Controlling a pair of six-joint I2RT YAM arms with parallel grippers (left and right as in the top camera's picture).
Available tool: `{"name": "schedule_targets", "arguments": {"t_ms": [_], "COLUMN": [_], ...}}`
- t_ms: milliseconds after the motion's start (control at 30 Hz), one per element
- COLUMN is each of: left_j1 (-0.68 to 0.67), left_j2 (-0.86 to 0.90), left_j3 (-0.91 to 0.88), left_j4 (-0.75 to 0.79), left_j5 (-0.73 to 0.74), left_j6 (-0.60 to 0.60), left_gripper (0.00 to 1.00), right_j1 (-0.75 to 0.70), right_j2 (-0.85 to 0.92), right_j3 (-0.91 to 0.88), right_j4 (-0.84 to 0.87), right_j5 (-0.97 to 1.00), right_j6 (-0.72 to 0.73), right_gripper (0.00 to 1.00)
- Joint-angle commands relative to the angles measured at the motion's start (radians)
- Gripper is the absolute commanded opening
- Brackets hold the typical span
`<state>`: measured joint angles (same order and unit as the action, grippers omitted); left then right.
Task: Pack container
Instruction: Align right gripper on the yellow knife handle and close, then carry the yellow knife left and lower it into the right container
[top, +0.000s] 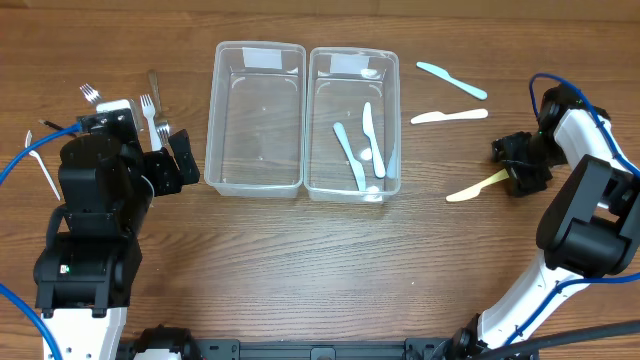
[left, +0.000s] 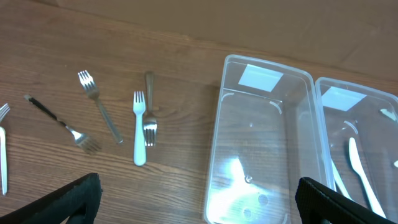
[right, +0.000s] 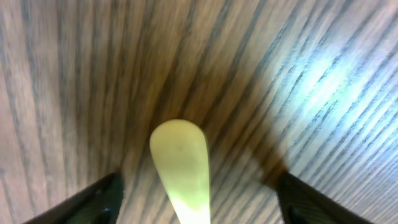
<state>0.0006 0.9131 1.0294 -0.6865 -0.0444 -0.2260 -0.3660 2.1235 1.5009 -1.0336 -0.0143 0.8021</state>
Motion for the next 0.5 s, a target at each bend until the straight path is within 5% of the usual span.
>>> {"name": "schedule_targets", "arguments": {"t_ms": [0, 333, 467], "left_j1": [0.006, 0.006, 0.006], "left_j2": [0.001, 0.001, 0.001], "left_j3": [0.023, 0.023, 0.023], "left_j4": [0.004, 0.007, 0.01], "left_j5": [0.012, 0.013, 0.013], "left_j6": [0.019, 0.019, 0.02], "left_gripper": [1.0, 1.0, 1.0], "right_j1": [0.0, 0.0, 0.0], "right_j2": [0.033, 0.033, 0.033], "right_j3": [-0.041, -0.041, -0.041], "right_j4": [0.013, 0.019, 0.019], "right_j5": [-0.029, -0.032, -0.032], "right_j6": [-0.007, -0.007, -0.007], "right_gripper": [0.66, 0.29, 0.24]}}
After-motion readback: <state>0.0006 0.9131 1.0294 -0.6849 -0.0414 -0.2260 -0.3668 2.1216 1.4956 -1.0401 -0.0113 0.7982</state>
